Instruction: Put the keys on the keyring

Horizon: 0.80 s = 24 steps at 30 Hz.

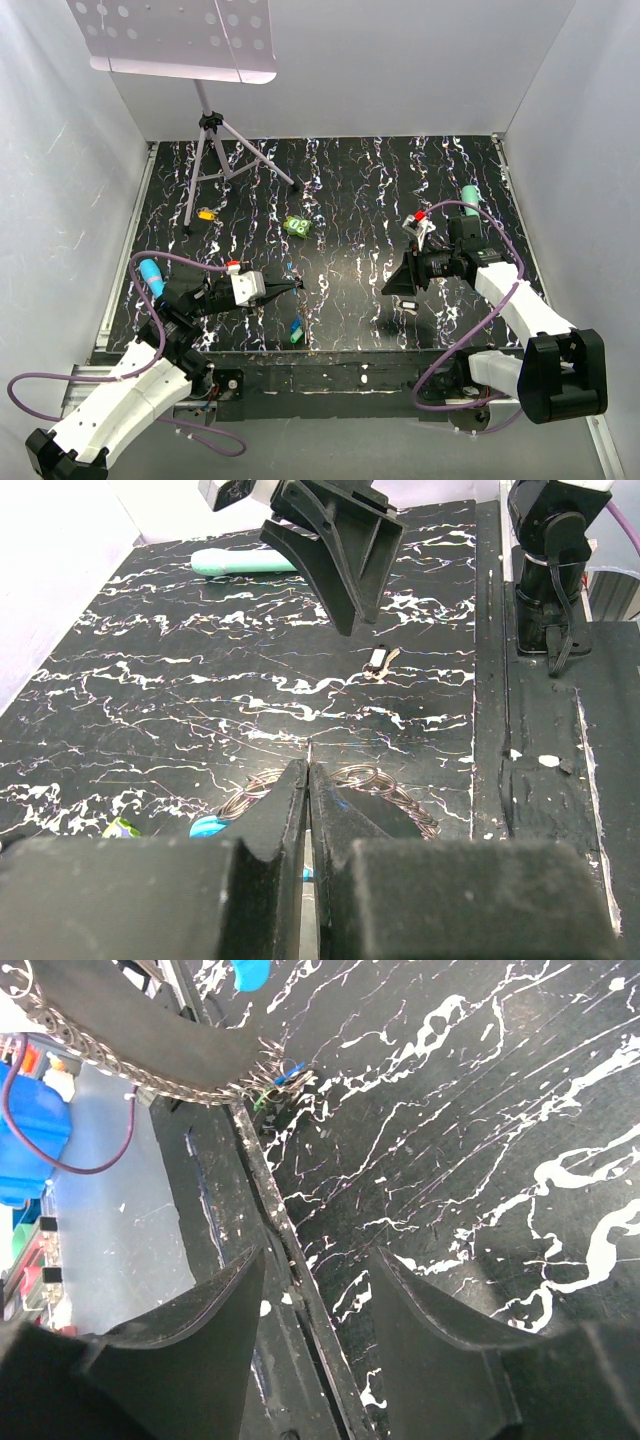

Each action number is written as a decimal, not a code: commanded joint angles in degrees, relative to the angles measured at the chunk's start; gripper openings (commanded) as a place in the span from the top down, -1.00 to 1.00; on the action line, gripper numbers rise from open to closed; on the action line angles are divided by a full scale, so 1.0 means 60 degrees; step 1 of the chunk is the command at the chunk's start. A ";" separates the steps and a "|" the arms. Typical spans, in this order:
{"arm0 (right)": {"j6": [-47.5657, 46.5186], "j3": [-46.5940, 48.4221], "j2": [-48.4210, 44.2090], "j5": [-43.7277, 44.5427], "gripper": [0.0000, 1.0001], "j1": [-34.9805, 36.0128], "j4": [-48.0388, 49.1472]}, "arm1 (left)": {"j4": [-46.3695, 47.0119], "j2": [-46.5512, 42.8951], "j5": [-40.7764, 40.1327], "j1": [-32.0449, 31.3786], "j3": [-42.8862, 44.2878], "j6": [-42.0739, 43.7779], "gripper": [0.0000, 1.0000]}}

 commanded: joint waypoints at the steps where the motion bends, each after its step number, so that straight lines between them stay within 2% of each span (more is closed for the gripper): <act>1: -0.0276 0.0361 -0.0233 0.0358 -0.09 -0.0102 -0.0202 | 0.0112 -0.0093 -0.0079 0.0060 0.0294 0.0094 1.00; 16: -0.4786 0.1035 -0.0614 0.3288 -0.12 -0.0102 -0.3117 | 0.0112 -0.0166 -0.0006 0.0060 0.0323 0.0080 1.00; 24: -0.5419 0.1197 -0.0395 0.4022 -0.12 -0.0102 -0.3324 | 0.0098 -0.0181 -0.0006 0.0060 0.0338 0.0080 1.00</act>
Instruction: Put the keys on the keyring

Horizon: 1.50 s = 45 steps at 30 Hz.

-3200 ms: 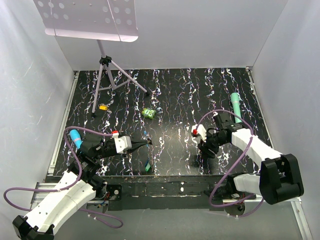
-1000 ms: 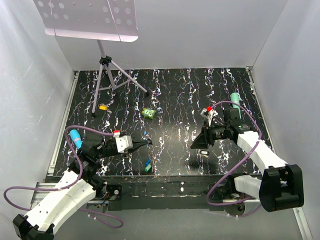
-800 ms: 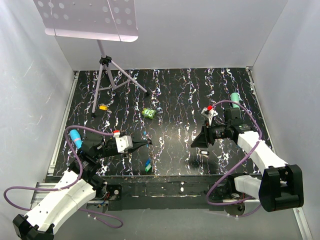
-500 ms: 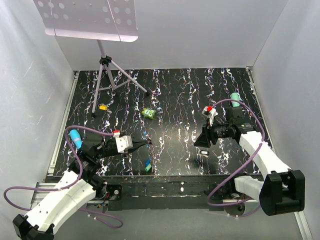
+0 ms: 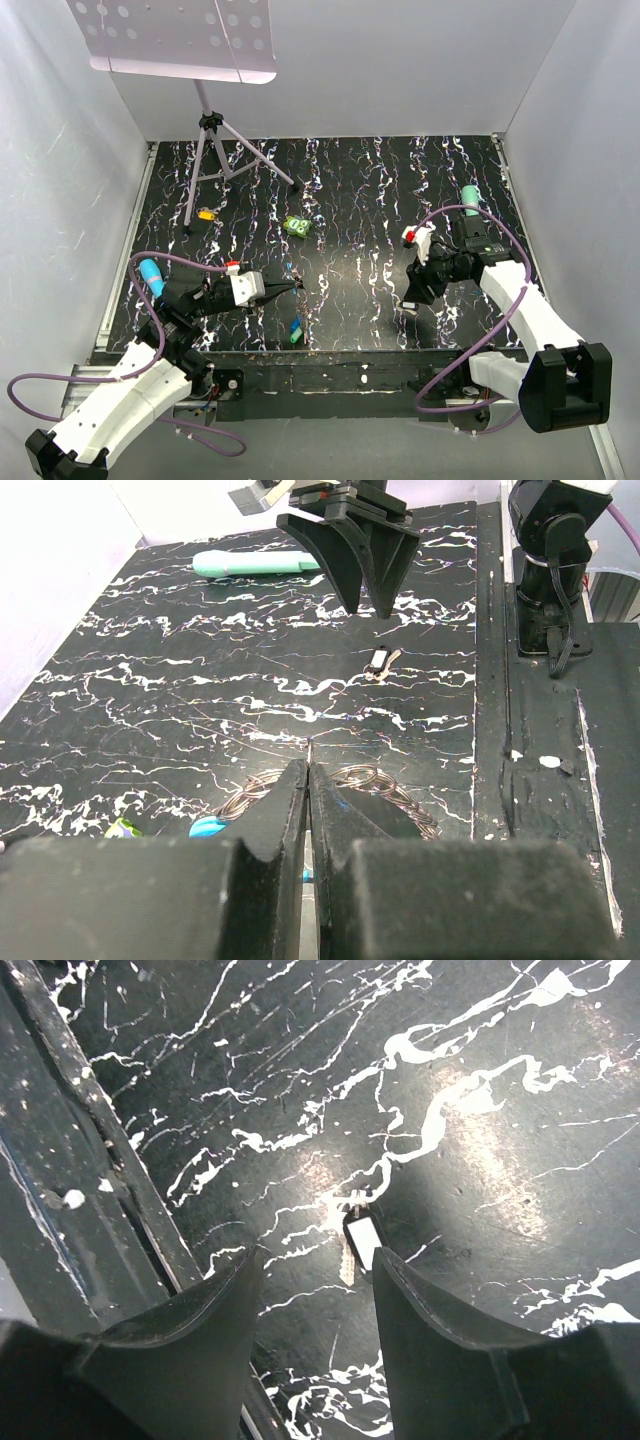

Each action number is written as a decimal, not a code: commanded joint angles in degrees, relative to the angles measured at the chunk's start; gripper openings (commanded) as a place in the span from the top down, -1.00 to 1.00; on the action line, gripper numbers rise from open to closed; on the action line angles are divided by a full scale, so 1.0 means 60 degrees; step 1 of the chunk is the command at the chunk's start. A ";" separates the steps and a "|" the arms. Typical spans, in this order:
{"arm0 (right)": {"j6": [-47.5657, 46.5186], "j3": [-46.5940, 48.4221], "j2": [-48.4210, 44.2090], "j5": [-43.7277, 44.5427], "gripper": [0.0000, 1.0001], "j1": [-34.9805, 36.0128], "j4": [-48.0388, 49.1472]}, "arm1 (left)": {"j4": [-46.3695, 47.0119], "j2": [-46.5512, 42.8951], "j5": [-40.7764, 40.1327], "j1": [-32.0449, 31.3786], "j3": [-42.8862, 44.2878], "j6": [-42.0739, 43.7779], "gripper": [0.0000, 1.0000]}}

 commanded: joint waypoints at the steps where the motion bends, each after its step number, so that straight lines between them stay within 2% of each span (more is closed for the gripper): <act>1: -0.0694 0.0424 0.0116 0.0390 -0.12 -0.0029 -0.0308 | 0.0101 -0.0148 0.0009 0.0060 0.0338 0.0076 1.00; 22: -0.1397 -0.0147 0.0394 0.0565 -0.12 -0.0044 -0.0088 | 0.0087 -0.0090 0.0023 0.0060 0.0338 0.0091 1.00; 32: -0.2393 -0.0557 0.0218 0.0580 -0.12 -0.0029 0.0395 | 0.0072 -0.0075 0.0024 0.0060 0.0352 0.0106 1.00; 45: -0.2423 -0.0792 0.0614 0.0170 -0.11 -0.0044 0.0922 | 0.0057 -0.0075 0.0038 0.0060 0.0352 0.0135 1.00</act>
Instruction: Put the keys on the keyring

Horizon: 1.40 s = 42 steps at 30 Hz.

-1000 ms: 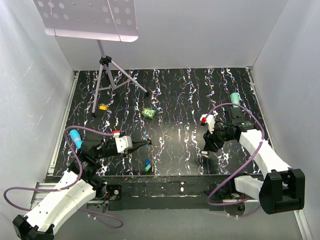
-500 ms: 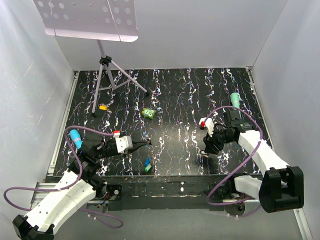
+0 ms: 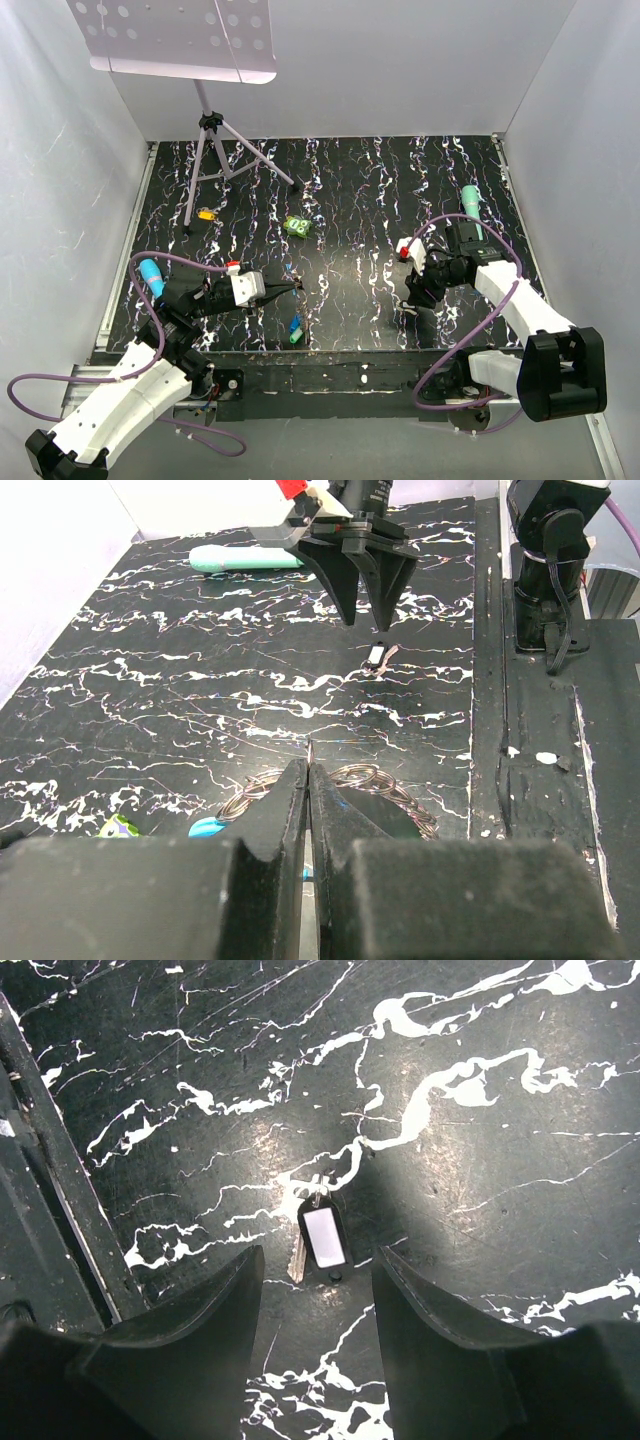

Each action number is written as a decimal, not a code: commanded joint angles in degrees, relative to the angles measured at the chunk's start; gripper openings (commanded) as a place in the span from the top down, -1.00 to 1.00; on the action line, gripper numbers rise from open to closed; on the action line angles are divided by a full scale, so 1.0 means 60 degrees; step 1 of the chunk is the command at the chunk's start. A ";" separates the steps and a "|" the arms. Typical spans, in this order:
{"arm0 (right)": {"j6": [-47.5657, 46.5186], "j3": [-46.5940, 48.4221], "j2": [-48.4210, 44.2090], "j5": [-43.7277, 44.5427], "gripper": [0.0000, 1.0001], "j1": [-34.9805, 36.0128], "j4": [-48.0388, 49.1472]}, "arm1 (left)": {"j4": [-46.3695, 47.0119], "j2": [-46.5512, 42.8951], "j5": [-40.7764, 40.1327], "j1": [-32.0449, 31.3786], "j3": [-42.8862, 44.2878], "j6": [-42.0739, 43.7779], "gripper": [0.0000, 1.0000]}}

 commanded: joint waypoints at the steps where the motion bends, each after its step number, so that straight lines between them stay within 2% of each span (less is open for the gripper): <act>1: -0.0161 -0.0234 0.0049 -0.0427 -0.11 -0.0029 0.0340 | 0.0192 -0.0053 0.0038 0.0074 0.0352 0.0131 1.00; 14: -0.0307 -0.0264 0.0122 -0.0237 -0.11 -0.0015 0.0267 | 0.0177 -0.0038 0.0053 0.0060 0.0367 0.0131 1.00; 29: -0.0835 0.0117 0.0869 -0.0384 -0.09 0.0234 -0.1285 | 0.0119 -0.0009 0.0024 0.0060 0.0367 0.0131 1.00; 42: -0.0761 0.0029 0.0650 0.0085 -0.08 0.0234 -0.1579 | 0.0090 -0.0039 -0.0035 0.0060 0.0367 0.0175 1.00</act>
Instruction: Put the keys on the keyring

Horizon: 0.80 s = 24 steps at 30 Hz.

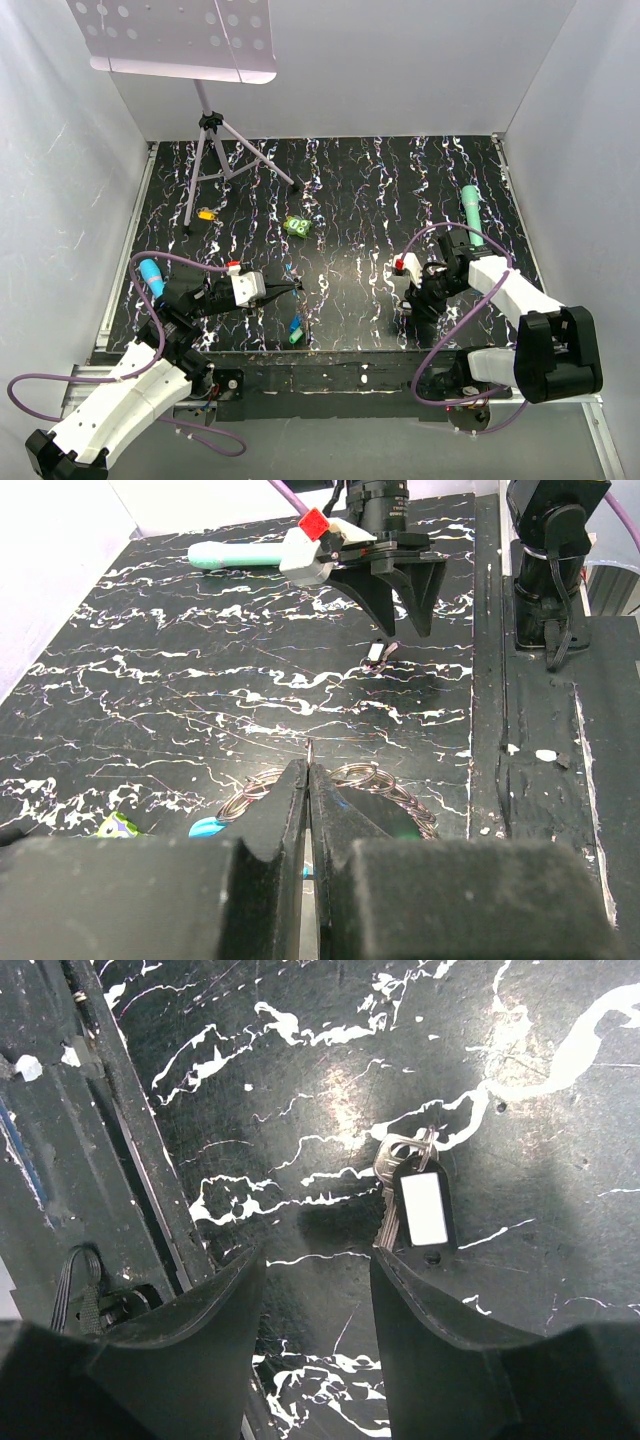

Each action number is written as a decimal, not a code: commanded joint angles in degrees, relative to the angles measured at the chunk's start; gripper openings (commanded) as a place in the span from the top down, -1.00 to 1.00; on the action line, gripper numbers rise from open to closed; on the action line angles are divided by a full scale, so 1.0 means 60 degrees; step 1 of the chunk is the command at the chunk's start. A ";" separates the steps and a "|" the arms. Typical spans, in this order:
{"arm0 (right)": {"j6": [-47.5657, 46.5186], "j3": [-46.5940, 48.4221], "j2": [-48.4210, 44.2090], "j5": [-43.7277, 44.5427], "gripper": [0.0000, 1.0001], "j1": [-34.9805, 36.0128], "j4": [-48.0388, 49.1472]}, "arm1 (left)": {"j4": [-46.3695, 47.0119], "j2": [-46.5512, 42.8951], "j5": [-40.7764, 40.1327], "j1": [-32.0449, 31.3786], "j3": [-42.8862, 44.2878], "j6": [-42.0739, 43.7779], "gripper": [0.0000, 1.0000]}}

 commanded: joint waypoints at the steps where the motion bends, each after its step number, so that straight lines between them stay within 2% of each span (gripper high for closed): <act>1: -0.0196 0.0273 -0.0293 0.0059 -0.08 0.0038 -0.0347 | 0.0148 -0.0060 -0.0046 0.0060 0.0367 0.0121 1.00; 7: -0.0373 -0.0107 -0.1054 0.0030 -0.10 0.0286 -0.0100 | 0.0162 -0.0090 -0.0046 0.0060 0.0352 0.0120 1.00; 16: -0.1104 -0.1528 -0.2709 0.0030 -0.15 0.0902 0.0721 | 0.0148 -0.0090 -0.0031 0.0060 0.0367 0.0150 1.00; 24: -0.0315 -0.1792 -0.3063 0.0411 -0.17 0.1195 0.1176 | 0.0118 -0.0031 0.0042 0.0075 0.0396 0.0179 1.00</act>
